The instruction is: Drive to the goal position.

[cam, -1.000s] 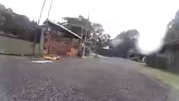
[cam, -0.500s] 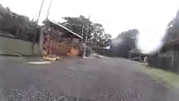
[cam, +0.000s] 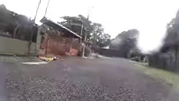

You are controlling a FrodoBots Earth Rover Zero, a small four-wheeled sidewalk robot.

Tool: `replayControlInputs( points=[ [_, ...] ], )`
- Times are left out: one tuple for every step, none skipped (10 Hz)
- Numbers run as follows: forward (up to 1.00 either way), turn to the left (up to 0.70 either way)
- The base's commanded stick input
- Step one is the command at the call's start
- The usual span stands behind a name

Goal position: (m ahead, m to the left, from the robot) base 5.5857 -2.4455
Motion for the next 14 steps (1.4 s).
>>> replayControlInputs(
  points=[
    [0.70,0.00],
    [0.70,0.00],
    [0.70,0.00],
    [0.70,0.00],
    [0.70,0.00],
    [0.70,0.00],
    [0.70,0.00],
    [0.70,0.00],
    [0.70,0.00],
    [0.70,0.00],
    [0.70,0.00],
    [0.70,0.00],
    [0.70,0.00],
    [0.70,0.00]
  ],
)
